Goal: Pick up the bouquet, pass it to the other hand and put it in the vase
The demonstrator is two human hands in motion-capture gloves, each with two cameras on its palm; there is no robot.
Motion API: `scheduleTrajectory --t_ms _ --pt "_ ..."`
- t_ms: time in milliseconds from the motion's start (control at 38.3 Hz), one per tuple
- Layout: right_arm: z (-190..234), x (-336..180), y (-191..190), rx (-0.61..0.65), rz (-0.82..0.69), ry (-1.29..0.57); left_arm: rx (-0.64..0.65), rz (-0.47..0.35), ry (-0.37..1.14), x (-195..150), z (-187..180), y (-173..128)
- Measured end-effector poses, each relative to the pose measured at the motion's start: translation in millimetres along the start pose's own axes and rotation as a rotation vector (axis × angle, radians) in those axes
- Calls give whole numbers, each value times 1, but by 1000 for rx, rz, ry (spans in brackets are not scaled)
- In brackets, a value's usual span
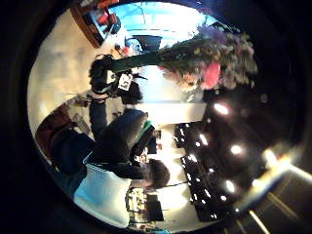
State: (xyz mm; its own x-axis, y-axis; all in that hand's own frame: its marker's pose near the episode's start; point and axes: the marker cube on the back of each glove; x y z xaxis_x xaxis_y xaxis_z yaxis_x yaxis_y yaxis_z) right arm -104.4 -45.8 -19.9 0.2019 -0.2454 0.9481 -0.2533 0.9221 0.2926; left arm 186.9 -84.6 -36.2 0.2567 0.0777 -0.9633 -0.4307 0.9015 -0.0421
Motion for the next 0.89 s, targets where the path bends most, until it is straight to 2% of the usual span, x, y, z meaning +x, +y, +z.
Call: scheduleTrajectory --t_ms 52,183,340,497,575,680,889 --pt "13 10 -6 -56 -4 -34 -19 2 57 3 4 -9" --pt "42 -5 9 -155 -20 -108 -58 21 157 21 25 -19" --pt "78 -20 33 -226 -56 -152 -104 58 180 36 56 -25" --pt "101 -27 52 -277 -72 -151 -59 74 160 39 71 -27" --pt "112 -25 56 -311 -75 -160 21 60 174 44 75 -24" --pt "126 -29 63 -372 -73 -192 205 31 195 47 73 -25" --pt "143 -22 61 -444 -85 -190 599 89 72 51 57 -33"
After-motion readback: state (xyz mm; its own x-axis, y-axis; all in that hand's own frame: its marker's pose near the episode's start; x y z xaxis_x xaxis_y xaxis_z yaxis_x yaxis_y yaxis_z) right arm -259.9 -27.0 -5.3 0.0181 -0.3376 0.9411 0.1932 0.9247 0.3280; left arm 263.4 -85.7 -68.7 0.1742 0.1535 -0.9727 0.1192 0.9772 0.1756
